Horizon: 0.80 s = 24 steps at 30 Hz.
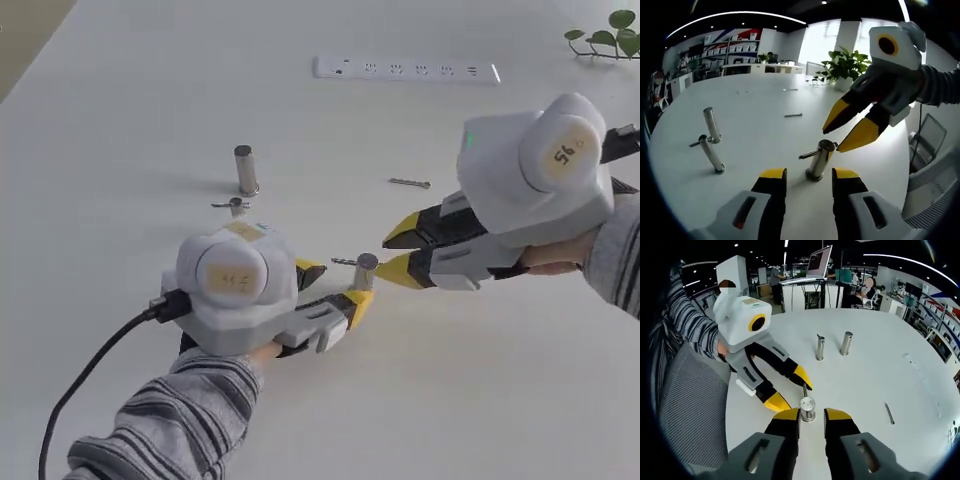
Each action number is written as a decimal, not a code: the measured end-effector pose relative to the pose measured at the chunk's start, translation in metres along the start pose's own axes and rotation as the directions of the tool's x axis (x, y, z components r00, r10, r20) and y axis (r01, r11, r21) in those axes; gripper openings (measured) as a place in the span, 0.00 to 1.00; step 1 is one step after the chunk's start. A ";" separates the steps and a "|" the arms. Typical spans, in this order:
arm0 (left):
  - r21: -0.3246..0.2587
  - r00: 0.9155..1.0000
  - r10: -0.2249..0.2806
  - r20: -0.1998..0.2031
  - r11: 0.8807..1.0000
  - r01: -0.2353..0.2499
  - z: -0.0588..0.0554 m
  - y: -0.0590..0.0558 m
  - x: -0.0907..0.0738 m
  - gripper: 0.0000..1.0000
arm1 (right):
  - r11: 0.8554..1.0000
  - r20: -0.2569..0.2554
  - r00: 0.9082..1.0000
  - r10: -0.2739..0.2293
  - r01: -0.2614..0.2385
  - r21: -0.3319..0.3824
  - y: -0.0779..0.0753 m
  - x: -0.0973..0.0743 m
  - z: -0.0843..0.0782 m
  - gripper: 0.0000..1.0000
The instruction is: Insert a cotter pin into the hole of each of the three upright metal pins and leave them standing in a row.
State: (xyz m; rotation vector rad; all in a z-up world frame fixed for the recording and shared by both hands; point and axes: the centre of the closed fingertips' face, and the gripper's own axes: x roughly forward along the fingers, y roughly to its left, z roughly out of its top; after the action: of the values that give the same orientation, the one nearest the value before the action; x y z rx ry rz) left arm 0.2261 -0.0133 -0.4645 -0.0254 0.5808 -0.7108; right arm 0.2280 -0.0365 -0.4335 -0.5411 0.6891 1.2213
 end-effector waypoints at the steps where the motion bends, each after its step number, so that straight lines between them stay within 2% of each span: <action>1: 0.004 1.000 0.000 0.000 1.000 0.000 0.000 0.000 -0.002 0.35 | 1.000 0.000 1.000 0.001 -0.001 0.002 0.001 0.002 0.000 0.14; 7: -0.009 1.000 -0.002 0.001 1.000 0.002 0.002 0.002 -0.013 0.44 | 1.000 0.001 1.000 0.017 -0.017 0.020 0.005 0.012 0.000 0.16; 16: -0.004 1.000 0.011 0.020 1.000 -0.011 0.008 0.008 -0.029 0.52 | 1.000 -0.017 0.999 0.031 -0.031 0.000 0.005 0.028 -0.001 0.15; 24: -0.020 0.999 0.054 0.002 0.998 -0.054 0.005 0.020 -0.040 0.59 | 0.999 -0.038 0.999 0.037 -0.037 -0.009 0.009 0.032 -0.004 0.10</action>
State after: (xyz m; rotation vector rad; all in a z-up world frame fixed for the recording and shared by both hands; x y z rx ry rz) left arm 0.2166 0.0259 -0.4452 -0.0287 0.5842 -0.6520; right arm 0.2246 -0.0159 -0.4592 -0.5625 0.7280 1.2519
